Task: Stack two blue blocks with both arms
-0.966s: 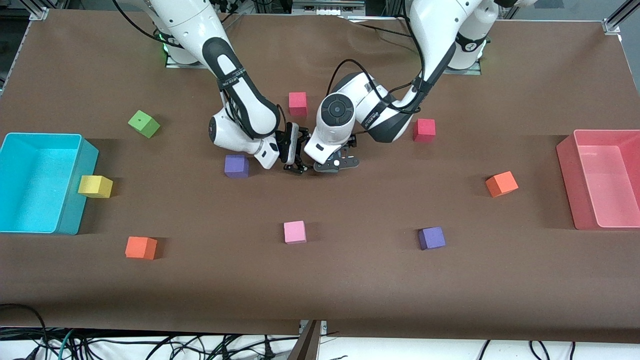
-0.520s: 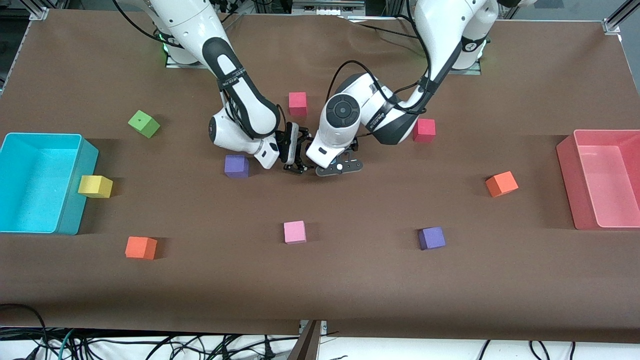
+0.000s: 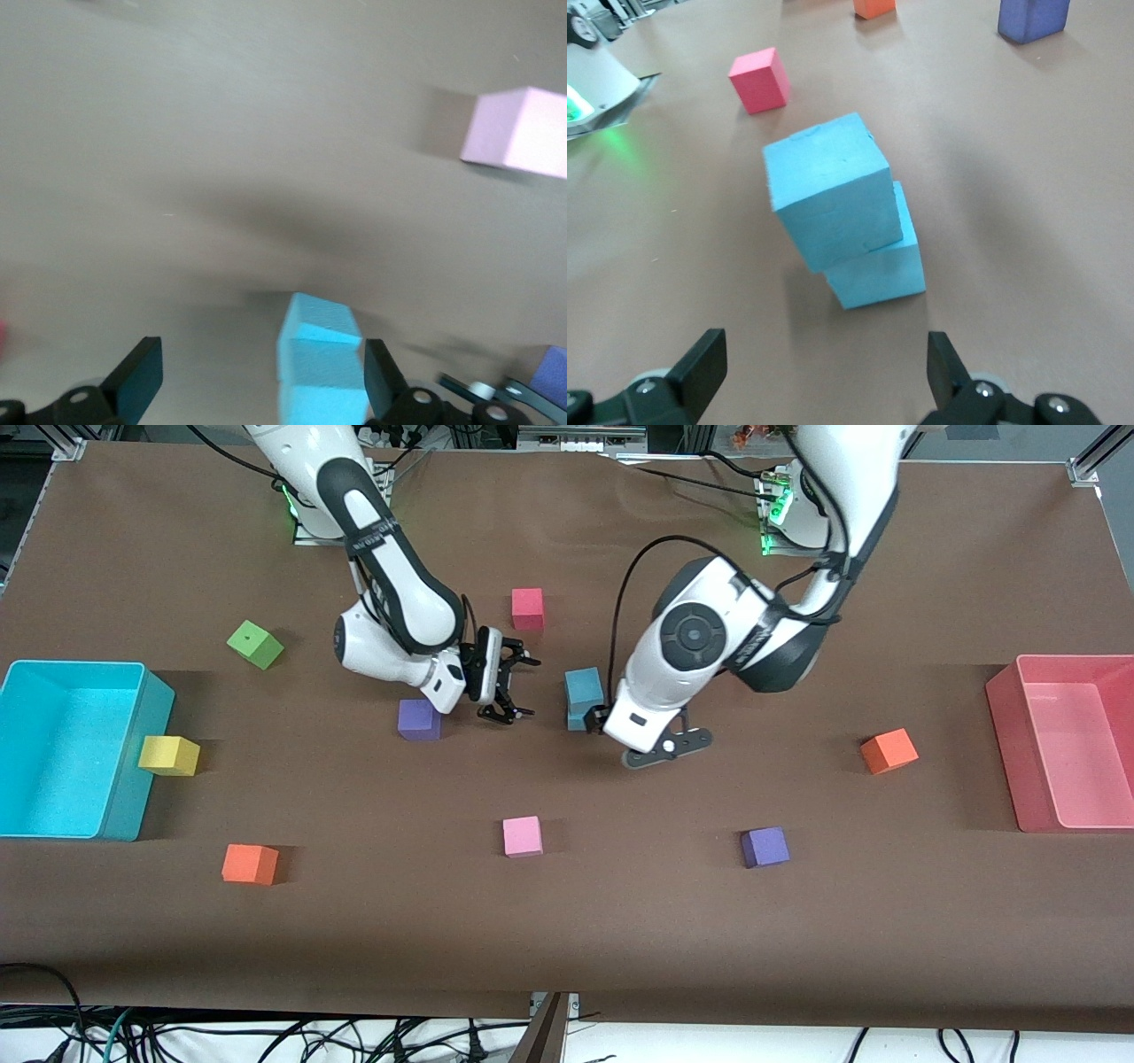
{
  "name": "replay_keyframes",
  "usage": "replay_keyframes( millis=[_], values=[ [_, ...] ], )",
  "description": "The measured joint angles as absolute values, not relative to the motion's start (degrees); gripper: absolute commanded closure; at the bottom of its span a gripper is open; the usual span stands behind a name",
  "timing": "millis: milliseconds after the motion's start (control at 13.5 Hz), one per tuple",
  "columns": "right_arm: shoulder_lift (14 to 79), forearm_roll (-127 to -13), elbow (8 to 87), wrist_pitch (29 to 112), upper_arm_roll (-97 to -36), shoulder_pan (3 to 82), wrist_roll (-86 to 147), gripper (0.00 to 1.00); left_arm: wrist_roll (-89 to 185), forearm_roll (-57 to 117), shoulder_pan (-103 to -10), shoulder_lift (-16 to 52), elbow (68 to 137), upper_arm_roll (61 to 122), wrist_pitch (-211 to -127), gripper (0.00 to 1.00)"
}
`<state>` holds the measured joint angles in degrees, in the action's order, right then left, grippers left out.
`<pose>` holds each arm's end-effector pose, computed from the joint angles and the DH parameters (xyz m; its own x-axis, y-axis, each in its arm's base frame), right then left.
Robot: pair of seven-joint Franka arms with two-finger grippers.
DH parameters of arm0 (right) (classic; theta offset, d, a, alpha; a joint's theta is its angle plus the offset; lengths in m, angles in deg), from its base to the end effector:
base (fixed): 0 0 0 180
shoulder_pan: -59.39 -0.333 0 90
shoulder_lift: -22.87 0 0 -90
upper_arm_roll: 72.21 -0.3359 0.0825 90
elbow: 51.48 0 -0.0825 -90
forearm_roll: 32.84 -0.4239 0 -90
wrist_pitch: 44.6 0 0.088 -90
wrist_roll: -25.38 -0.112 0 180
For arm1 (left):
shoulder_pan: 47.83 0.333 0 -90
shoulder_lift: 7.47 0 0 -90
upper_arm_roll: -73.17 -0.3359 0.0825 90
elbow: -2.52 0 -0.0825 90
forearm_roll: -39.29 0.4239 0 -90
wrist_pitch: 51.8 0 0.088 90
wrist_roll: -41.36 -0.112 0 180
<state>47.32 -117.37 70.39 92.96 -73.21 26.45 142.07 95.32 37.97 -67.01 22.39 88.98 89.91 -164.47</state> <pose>0.4883 0.3416 0.1790 0.2249 0.6443 0.7309 0.9710 -0.0856 -0.2233 0.6129 -0.4066 0.3654 0.9262 0.3414 -0.1597 0.3542 -0.9333 0.0592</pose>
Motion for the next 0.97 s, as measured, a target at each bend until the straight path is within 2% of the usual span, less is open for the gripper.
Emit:
replay_keyframes(
  millis=[149, 446, 743, 966],
  values=[
    [43.3, -109.0, 72.3, 88.5, -70.3, 26.9, 135.8, 0.00, 95.3, 38.0, -63.5, 19.1, 88.9, 90.1, -159.9, 0.00],
    [33.5, -79.9, 71.4, 74.4, -63.5, 27.8, 105.9, 0.00, 84.8, 38.0, -54.3, 12.1, 88.8, 89.8, -148.6, 0.00],
    [26.4, -56.7, 60.5, 56.0, -60.7, 32.6, 76.5, 0.00, 66.8, 38.0, -49.1, 5.2, 88.4, 83.4, -139.0, 0.00],
    [26.1, -46.9, 50.7, 49.3, -60.4, 38.1, 56.2, 0.00, 53.4, 38.2, -47.4, 2.9, 88.4, 77.6, -137.9, 0.00]
  ],
)
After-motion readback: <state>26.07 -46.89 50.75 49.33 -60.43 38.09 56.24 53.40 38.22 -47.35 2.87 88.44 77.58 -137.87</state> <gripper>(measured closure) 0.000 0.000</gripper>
